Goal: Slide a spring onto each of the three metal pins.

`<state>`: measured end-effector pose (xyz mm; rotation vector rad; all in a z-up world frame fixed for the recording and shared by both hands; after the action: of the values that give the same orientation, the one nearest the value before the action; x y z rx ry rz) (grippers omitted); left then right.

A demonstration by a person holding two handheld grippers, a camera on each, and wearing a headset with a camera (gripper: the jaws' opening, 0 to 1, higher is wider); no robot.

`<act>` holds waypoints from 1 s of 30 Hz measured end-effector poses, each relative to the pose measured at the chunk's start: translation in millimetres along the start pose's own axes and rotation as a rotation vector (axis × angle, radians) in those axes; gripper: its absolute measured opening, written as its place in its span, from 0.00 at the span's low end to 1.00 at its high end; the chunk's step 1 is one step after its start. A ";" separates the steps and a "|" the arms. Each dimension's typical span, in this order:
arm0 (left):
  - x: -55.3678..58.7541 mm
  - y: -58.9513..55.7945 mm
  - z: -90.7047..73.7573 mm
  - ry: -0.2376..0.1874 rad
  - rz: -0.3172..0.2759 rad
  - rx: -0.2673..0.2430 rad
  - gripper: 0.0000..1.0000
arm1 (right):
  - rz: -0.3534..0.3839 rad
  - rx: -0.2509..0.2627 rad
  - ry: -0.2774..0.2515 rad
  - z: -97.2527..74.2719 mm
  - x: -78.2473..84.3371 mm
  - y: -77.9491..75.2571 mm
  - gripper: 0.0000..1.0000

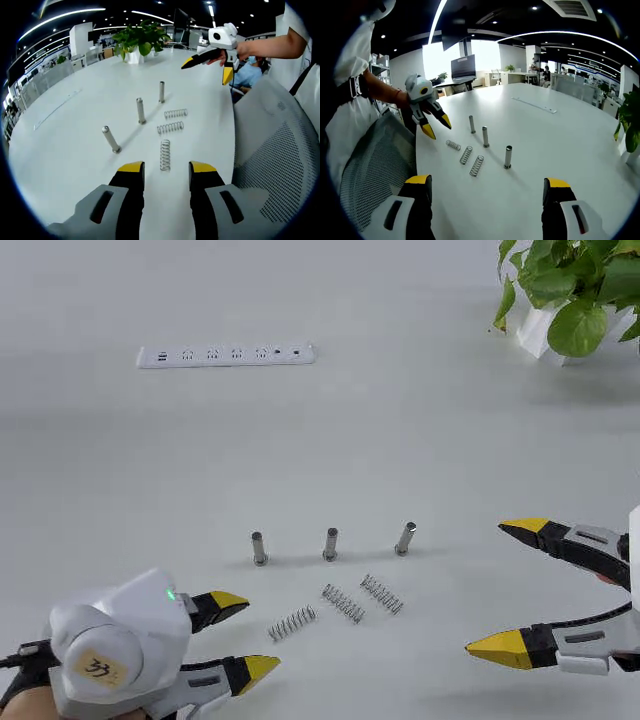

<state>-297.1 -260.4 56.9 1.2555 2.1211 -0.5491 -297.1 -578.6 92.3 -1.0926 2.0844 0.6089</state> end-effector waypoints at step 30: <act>-0.5 2.0 31.9 0.198 0.074 -0.013 0.11 | 0.011 0.007 0.003 -1.5 6.5 3.2 0.88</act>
<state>-285.9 -279.6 33.8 1.4263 2.2241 -0.3927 -303.0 -581.2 88.6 -1.0792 2.0955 0.6054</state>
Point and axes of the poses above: the centre of the closed fingertips' face, and the gripper's own axes: z roughly forward along the fingers, y roughly to its left, x roughly out of its underside, the point moved 9 cm from there along -z, roughly backward along the fingers, and after that the axes turned 7 degrees about y, right-handed, at the moved point
